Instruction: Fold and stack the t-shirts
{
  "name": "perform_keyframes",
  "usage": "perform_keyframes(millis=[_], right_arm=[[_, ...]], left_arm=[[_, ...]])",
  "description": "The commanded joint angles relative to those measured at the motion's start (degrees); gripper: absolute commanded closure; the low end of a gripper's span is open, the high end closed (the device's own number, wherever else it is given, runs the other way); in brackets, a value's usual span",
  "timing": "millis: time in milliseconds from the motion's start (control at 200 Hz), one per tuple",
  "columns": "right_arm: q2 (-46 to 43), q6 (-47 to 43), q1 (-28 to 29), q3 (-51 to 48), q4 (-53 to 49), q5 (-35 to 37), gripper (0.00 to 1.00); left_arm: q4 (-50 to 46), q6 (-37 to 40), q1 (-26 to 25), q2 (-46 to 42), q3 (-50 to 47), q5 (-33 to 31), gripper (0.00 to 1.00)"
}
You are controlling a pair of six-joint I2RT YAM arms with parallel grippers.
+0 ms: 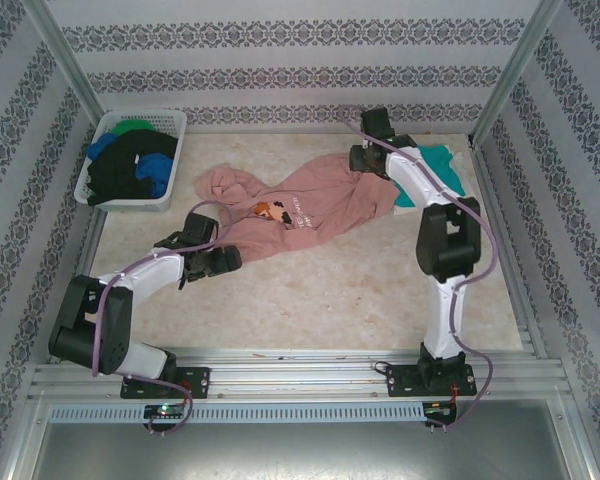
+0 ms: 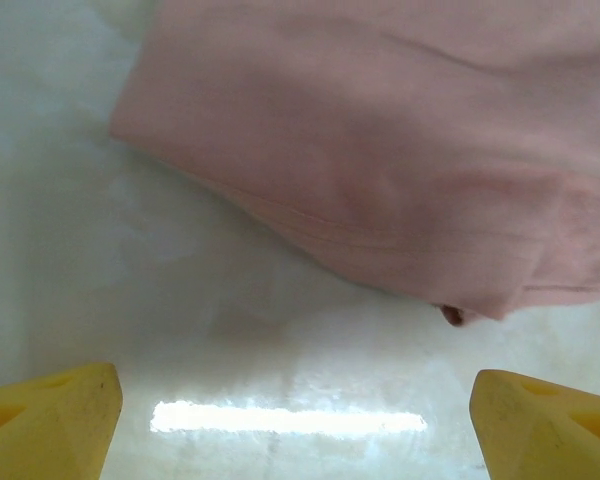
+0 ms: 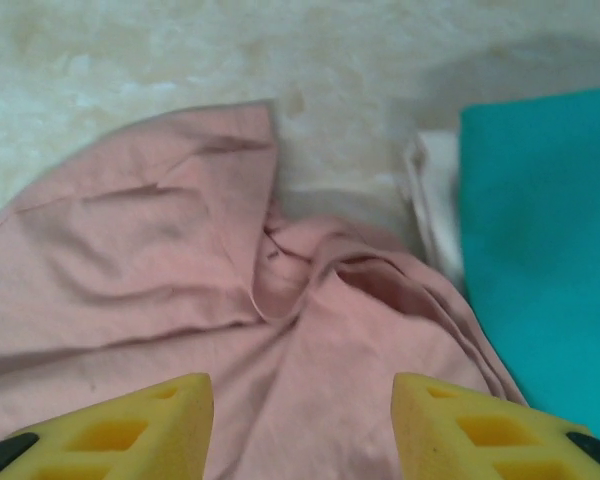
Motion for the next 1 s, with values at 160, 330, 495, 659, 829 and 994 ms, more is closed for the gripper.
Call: perform_keyframes(millis=[160, 330, 495, 659, 829, 994], right_arm=[[15.53, -5.74, 0.23, 19.99, -12.95, 3.30, 0.53], [19.25, -5.57, 0.34, 23.77, -15.98, 6.58, 0.55], [19.52, -5.09, 0.43, 23.32, -17.24, 8.52, 0.57], [19.38, -5.58, 0.43, 22.01, -16.55, 10.57, 0.60], [20.13, -5.02, -0.05, 23.64, -16.66, 10.12, 0.67], [23.23, -5.07, -0.11, 29.29, -19.52, 10.28, 0.67]], left_arm=[[6.28, -3.26, 4.13, 1.64, -0.81, 3.03, 0.11], [7.02, -3.33, 5.56, 2.82, -0.63, 3.97, 0.14], [7.60, -2.75, 6.25, 3.94, 0.14, 5.10, 0.22], [7.97, -2.43, 6.42, 4.87, 0.36, 5.58, 0.28], [8.00, -2.20, 6.67, 5.04, 0.11, 5.64, 0.30], [7.79, -2.20, 7.37, 4.12, -0.34, 5.93, 0.31]])
